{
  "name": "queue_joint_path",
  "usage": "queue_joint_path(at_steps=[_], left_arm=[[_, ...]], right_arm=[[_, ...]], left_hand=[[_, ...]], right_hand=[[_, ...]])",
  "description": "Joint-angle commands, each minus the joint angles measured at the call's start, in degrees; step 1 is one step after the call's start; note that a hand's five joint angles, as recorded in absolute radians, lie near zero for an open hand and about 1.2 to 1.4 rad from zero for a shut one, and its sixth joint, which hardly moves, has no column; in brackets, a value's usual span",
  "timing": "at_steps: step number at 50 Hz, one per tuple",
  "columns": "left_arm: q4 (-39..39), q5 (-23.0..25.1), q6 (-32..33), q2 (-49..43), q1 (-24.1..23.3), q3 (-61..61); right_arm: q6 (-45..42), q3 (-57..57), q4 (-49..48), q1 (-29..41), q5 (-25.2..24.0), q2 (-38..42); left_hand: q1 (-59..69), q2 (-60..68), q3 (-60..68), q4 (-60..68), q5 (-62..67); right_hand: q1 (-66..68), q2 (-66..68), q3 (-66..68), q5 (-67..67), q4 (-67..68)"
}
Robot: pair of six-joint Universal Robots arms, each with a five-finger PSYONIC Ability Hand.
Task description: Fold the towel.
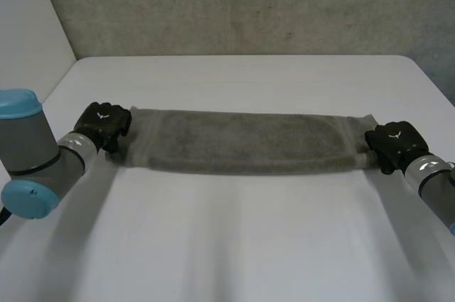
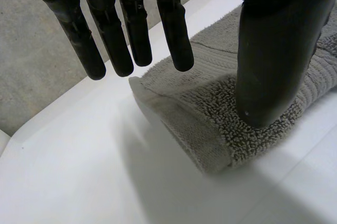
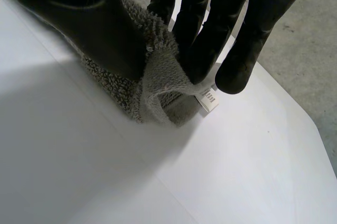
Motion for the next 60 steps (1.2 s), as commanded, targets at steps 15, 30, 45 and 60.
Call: queue_joint_path(at_steps=[15,30,45,60], left_arm=[[-0.3,0.0,-0.6,2.0,0.3,0.0],[-0.3,0.0,-0.9,4.5,0.2,-0.9],[0.0,0.7,-5.2,8.1,0.0,-3.0],[0.2,1.0,-5.2,8.2,-0.5,-3.3]], right_arm=[[-5.8,-9.2,11.4,-14.4,-3.8,-7.2],[1.3,-29.6,21.5,15.5,3.5,-8.0],[0.5,-48.9,22.4,48.5,11.3,16.8],[2.1,-44.8,27.1,43.6,15.6,11.2]], left_hand=[[-3.4,-4.2,-4.1,-4.3,-2.6],[-3.4,-4.2,-4.1,-4.3,-2.6],[-10.7,-11.4,-11.3,-11.5,-9.8],[-12.5,-13.3,-13.2,-13.4,-11.7]], right_hand=[[5.0,5.1,5.3,3.9,3.5],[5.0,5.1,5.3,3.9,3.5],[5.0,5.1,5.3,3.9,3.5],[-58.6,-58.4,-58.2,-59.6,-60.0]])
